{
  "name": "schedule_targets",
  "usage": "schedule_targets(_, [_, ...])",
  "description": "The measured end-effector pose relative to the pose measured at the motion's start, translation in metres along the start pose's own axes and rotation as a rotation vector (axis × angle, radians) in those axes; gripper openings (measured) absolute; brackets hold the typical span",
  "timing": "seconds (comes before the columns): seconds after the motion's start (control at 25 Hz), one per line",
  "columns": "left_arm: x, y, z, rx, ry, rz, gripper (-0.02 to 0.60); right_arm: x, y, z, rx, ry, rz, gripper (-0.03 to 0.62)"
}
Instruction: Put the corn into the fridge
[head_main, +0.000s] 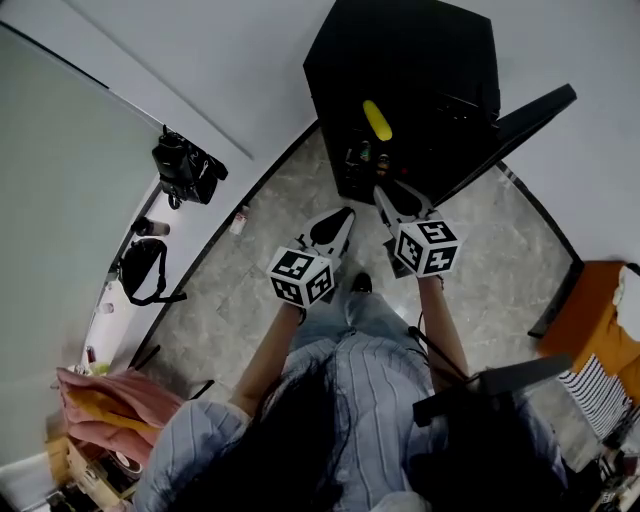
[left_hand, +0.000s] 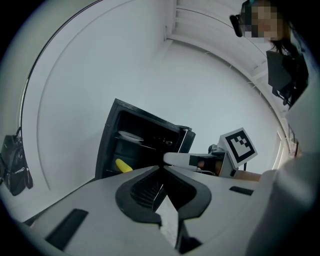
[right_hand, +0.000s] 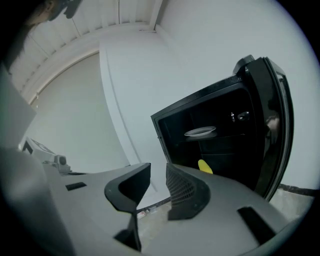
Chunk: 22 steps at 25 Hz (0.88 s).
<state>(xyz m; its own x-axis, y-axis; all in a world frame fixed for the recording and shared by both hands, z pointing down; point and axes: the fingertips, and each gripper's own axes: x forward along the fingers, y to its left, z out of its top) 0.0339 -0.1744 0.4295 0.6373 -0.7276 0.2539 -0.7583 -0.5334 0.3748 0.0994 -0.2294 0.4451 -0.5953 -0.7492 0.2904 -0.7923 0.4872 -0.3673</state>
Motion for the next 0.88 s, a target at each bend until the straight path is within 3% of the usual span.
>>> schedule_targets(0.32, [-0.008,0.002,0.007,0.017,0.004,0.012,0.032,-0.009,0.012,-0.002,-0.022,-0.008,-0.009,0.106])
schedule_targets(0.6, [-0.017,-0.004,0.017,0.043,-0.005,-0.025,0.032,-0.020,0.023,-0.007,-0.030,-0.015,-0.029,0.086])
schedule_targets(0.88, [-0.063,-0.001,0.014,0.071,-0.014,-0.039,0.032,-0.031,0.070,-0.020,-0.021,-0.030,-0.025,0.084])
